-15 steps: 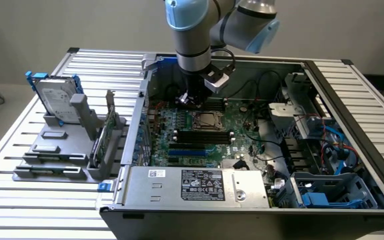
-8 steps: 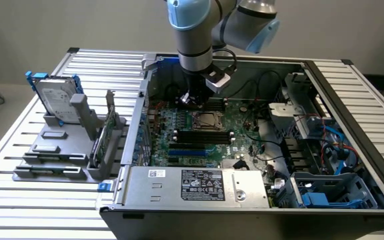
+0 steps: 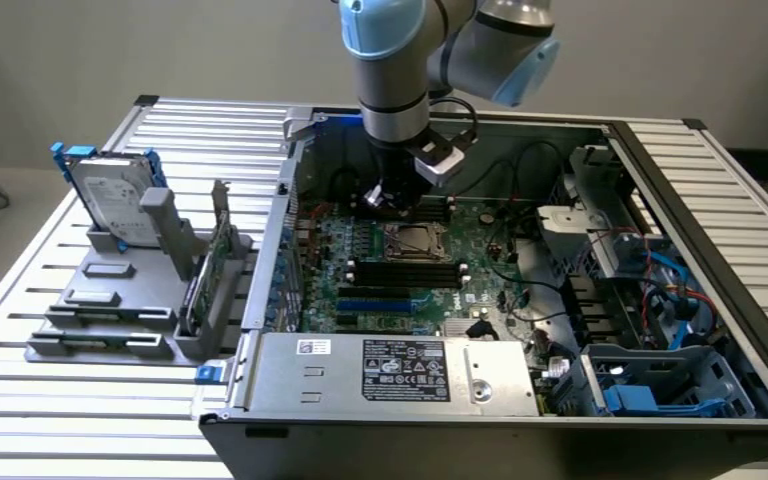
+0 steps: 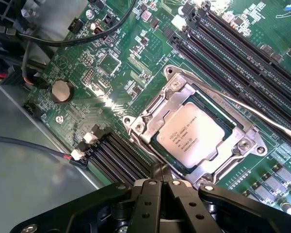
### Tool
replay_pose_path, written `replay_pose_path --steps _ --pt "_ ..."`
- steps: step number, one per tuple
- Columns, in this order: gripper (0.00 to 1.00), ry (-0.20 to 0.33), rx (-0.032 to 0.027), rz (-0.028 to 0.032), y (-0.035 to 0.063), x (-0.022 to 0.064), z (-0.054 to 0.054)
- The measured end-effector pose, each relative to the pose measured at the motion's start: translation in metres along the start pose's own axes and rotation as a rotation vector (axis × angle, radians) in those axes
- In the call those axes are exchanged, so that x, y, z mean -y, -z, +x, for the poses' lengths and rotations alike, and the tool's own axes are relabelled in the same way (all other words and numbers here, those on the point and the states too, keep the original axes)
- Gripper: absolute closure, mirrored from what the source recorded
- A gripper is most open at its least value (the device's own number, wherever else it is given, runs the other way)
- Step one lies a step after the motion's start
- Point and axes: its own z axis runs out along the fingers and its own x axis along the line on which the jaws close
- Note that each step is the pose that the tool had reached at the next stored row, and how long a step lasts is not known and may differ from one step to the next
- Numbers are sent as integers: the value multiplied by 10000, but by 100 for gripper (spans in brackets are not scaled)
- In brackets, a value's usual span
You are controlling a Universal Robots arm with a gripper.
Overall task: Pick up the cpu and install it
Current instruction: 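Install the first cpu locking lever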
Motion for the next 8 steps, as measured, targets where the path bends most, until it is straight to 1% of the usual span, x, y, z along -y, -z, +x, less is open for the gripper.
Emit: replay_pose_path --steps 8 --pt "89 -135 19 -53 -17 -18 50"
